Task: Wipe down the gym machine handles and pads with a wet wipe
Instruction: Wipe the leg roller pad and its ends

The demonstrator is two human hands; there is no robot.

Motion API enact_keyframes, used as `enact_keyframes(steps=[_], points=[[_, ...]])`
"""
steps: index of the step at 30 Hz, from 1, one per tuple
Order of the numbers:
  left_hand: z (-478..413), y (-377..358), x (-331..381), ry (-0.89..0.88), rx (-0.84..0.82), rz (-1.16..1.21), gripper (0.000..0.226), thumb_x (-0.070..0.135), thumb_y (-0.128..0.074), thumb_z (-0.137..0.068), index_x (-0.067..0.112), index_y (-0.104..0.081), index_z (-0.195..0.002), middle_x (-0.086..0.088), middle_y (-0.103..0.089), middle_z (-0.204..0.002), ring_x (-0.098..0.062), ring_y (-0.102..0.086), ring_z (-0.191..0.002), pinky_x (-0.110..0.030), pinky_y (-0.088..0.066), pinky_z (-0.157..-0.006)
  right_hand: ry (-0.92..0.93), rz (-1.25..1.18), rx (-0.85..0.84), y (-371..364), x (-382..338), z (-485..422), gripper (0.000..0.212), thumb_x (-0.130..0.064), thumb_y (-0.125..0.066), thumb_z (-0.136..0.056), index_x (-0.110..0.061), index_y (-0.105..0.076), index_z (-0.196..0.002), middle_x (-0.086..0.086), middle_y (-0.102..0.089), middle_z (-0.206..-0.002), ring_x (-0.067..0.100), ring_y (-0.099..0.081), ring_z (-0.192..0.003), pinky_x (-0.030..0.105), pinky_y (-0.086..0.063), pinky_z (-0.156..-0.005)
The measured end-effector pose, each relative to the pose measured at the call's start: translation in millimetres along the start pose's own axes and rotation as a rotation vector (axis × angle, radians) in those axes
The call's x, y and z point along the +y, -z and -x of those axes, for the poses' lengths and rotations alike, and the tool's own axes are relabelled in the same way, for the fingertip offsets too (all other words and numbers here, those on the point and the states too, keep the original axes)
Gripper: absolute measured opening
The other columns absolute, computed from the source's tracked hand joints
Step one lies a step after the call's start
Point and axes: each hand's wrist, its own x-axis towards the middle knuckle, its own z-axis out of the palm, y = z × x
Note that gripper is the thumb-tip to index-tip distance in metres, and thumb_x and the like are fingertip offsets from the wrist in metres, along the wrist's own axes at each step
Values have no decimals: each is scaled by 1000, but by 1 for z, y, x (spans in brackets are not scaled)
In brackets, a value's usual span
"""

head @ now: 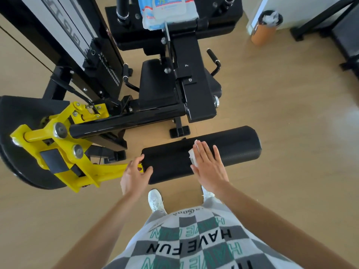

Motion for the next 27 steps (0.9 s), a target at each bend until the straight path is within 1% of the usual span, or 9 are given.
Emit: enact_keyframes(steps=[5, 9, 11, 13, 15, 17, 19, 23, 27], points=[[-11, -8, 19, 4, 78, -69, 50, 44, -71, -87, 23, -60, -130, -1, -62, -127, -28, -57, -117, -45, -53, -89, -208, -25, 39, 2, 44, 8, 66, -45, -25, -107, -12, -8, -162, 7, -8, -171, 29, -4, -158, 53, -7, -127], [-27, -13, 26, -4, -20, -150, 69, 53, -66, -91, 18, -49, -148, -8, -52, -148, -34, -46, -134, -48, -43, -106, -421, -95, 71, 1, 87, 8, 64, -42, -24, -107, -12, -9, -162, 5, -12, -170, 32, -7, -157, 55, -11, -126], [-31, -14, 26, -15, -75, -196, 72, 56, -59, -96, 16, -43, -154, -8, -46, -156, -36, -39, -143, -50, -36, -116, -505, -114, 80, 0, 107, 6, 64, -42, -23, -107, -12, -11, -162, 4, -14, -170, 33, -7, -156, 55, -12, -125], [-32, -14, 21, -45, -95, -220, 73, 57, -56, -97, 15, -41, -155, -8, -44, -158, -36, -37, -145, -50, -32, -119, -577, -144, 77, 2, 121, 2, 64, -41, -23, -107, -12, -11, -162, 4, -12, -170, 33, -3, -156, 56, -8, -125], [-29, -13, 16, -82, -85, -228, 73, 57, -58, -97, 13, -44, -154, -8, -46, -157, -37, -38, -144, -50, -35, -118, -612, -166, 71, 4, 124, -3, 64, -41, -24, -107, -11, -12, -162, 5, -10, -170, 36, 2, -156, 56, -4, -125], [-24, -12, 13, -107, -64, -235, 74, 56, -62, -95, 12, -47, -152, -8, -49, -155, -37, -42, -140, -50, -41, -113, -550, -162, 75, 8, 114, -9, 62, -39, -29, -107, -10, -18, -161, 8, -14, -169, 40, 1, -155, 57, -4, -124], [-16, -12, 13, -117, -42, -218, 75, 53, -67, -92, 11, -49, -150, -8, -50, -154, -37, -44, -137, -49, -45, -108, -396, -145, 76, 9, 91, -12, 60, -34, -35, -106, -9, -23, -159, 11, -20, -168, 40, -4, -155, 57, -8, -124], [-5, -11, 10, -127, -29, -152, 73, 44, -76, -89, 10, -52, -148, -8, -51, -153, -35, -48, -135, -45, -46, -105, -146, -168, 60, 5, 32, -14, 64, -28, -40, -106, -8, -14, -161, 12, -11, -170, 31, 1, -157, 52, -8, -127], [-1, -9, -1, -157, -43, -91, 65, 29, -78, -89, 10, -55, -146, -7, -53, -152, -34, -51, -134, -44, -48, -103, 7, -146, 23, 1, -16, -19, 66, -34, -39, -106, -8, -14, -161, 13, -9, -170, 31, 0, -157, 52, -12, -127]])
